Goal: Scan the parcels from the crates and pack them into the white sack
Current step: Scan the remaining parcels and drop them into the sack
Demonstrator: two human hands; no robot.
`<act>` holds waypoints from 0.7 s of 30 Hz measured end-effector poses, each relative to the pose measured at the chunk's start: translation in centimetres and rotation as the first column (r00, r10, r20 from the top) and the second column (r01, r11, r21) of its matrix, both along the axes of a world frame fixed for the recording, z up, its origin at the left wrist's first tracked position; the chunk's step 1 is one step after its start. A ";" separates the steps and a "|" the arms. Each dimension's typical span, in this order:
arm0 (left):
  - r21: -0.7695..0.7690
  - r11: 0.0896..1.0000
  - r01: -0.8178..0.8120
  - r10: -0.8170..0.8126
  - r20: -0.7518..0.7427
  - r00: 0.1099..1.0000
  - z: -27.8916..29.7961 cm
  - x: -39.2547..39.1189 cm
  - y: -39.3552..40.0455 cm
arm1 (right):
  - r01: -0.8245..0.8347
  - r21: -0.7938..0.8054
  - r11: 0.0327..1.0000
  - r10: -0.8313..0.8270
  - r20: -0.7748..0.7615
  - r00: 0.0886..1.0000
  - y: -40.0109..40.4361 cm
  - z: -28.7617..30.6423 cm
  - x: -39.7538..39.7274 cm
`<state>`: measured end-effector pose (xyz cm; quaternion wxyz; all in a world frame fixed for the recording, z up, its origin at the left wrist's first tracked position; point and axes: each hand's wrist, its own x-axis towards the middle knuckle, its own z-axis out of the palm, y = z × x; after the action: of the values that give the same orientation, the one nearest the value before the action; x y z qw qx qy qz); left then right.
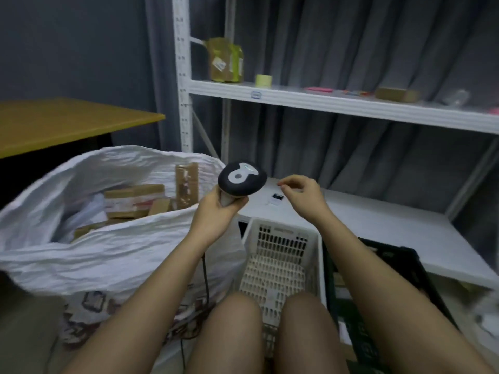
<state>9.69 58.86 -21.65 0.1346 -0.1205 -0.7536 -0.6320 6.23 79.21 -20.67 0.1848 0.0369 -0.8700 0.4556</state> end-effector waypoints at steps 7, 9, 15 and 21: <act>-0.043 0.973 0.227 -0.221 0.109 0.969 -3.7 -1.2 11.2 | 0.241 -0.099 0.965 -0.220 0.184 0.958 11.7 -6.4 4.3; -0.037 0.956 0.289 -0.280 0.162 0.946 -5.3 -1.7 14.1 | 0.301 -0.102 0.948 -0.270 0.239 0.933 15.1 -9.0 5.3; -0.052 0.892 0.449 -0.411 0.317 0.855 -12.4 -4.4 20.5 | 0.450 -0.075 0.890 -0.378 0.429 0.820 23.6 -19.5 6.3; -0.166 0.843 0.512 -0.410 0.418 0.811 -20.3 -10.0 23.9 | 0.464 0.033 0.885 -0.345 0.714 0.609 27.2 -33.3 3.9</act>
<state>-0.28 82.75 -41.99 -0.1847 -0.1985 -0.7917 -0.5475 10.12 106.44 -53.96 -0.0592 -0.3513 -0.8205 0.4469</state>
